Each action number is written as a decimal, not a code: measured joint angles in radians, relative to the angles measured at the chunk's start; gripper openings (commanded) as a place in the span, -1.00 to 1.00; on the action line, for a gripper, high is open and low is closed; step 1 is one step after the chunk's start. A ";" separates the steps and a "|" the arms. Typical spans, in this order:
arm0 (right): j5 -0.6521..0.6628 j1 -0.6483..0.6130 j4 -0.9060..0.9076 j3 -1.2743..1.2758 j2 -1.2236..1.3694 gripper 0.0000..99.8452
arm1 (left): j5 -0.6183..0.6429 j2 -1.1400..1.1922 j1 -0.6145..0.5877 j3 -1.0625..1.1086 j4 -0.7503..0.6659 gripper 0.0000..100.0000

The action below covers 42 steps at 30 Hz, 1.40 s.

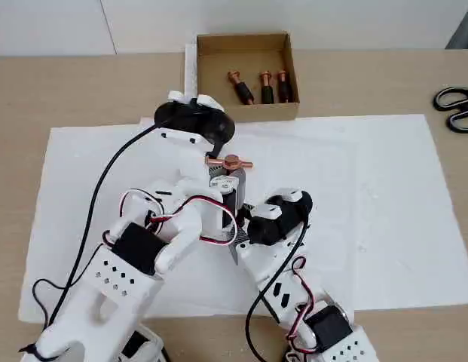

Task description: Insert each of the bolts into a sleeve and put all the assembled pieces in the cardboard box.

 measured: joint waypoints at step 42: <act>0.000 -0.005 0.000 0.000 0.000 -0.99 | 0.015 0.002 0.006 0.057 0.124 -0.99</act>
